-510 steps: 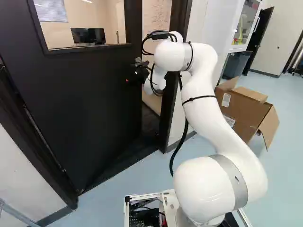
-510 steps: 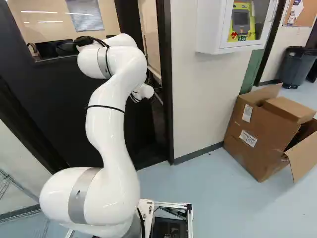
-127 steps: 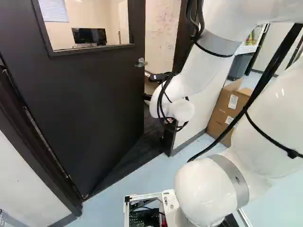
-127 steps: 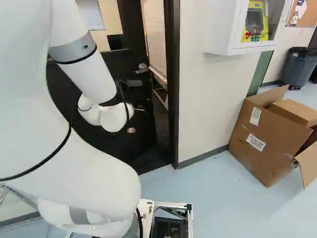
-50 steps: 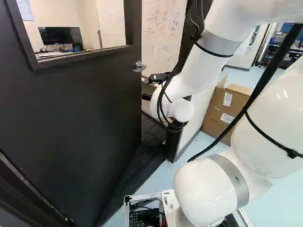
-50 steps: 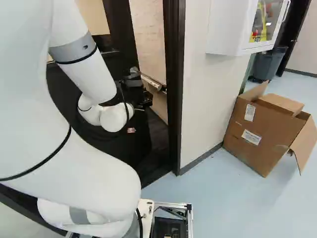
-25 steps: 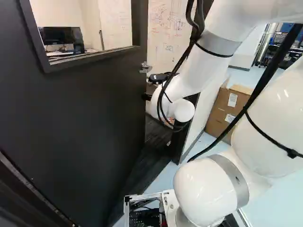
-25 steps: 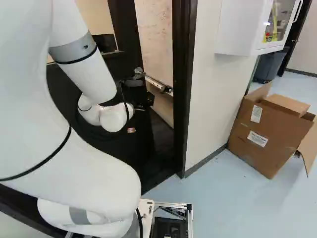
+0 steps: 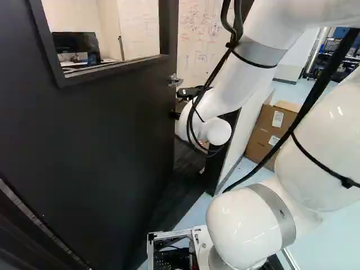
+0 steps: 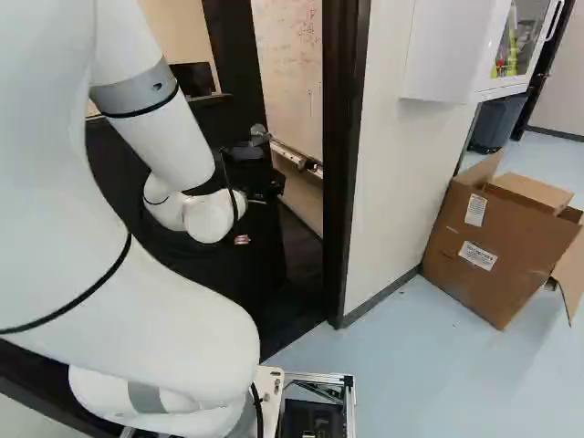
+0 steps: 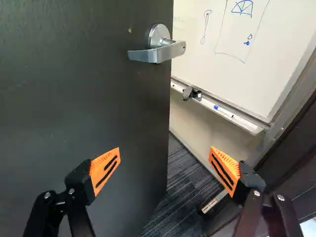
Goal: Open the door and move inside
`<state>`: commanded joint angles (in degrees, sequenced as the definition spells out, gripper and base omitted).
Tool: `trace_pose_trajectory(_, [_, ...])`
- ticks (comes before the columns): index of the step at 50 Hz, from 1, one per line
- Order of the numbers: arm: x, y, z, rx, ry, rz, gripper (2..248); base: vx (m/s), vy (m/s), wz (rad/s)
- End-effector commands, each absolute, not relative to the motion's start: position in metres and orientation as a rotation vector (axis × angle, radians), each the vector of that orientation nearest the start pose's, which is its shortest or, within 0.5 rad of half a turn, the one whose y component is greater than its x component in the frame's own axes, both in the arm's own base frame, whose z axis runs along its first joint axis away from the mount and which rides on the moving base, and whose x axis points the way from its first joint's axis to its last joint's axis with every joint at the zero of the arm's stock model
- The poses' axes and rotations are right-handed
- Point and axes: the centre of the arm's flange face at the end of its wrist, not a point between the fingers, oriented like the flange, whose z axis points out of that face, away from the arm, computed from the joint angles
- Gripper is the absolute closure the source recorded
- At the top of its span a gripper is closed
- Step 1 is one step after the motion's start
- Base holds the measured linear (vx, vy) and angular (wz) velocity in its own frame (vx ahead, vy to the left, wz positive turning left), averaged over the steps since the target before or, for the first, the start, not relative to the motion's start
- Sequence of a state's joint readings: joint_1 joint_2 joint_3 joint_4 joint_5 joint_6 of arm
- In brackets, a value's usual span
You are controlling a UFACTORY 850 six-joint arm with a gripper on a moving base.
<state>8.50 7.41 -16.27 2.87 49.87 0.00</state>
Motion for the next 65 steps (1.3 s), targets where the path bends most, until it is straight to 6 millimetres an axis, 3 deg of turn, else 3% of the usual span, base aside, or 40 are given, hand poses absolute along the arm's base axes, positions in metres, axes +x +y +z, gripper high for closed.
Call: trace_pose_trajectory(65, [0.356, 0.082, 0.396, -2.42, -0.156, -1.796, 3, 0.0, 0.0, 0.0])
